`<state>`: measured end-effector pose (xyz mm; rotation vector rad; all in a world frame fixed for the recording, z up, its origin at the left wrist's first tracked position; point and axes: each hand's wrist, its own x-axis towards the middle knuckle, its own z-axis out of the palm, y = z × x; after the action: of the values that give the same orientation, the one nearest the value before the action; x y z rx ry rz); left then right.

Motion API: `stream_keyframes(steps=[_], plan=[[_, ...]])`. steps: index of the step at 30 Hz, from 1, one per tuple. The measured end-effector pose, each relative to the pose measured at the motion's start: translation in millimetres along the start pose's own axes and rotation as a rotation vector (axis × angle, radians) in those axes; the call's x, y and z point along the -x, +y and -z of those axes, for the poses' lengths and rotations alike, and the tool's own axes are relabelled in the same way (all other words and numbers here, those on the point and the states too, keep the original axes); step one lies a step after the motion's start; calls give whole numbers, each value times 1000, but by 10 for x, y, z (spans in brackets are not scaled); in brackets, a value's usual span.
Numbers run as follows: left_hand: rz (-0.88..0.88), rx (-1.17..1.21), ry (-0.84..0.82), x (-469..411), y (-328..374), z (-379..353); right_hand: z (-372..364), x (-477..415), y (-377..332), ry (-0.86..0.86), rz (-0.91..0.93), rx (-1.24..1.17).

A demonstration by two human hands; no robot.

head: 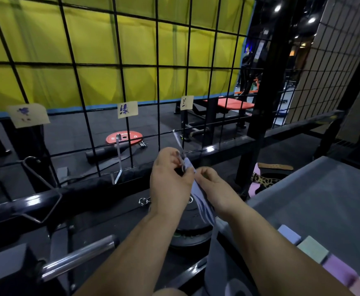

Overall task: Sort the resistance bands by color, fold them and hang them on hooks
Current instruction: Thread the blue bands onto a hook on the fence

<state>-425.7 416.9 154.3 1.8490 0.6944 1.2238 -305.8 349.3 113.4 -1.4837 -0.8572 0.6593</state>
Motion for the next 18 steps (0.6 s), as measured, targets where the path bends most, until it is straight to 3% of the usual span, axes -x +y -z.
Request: stream_keyframes(steps=[10,18], plan=[[17,46,-32,209,-180,-47,131,108,213,-39,-98,-32],[147,-86,-187,594,-496,-192,117,270,437,-50,-198,-45]])
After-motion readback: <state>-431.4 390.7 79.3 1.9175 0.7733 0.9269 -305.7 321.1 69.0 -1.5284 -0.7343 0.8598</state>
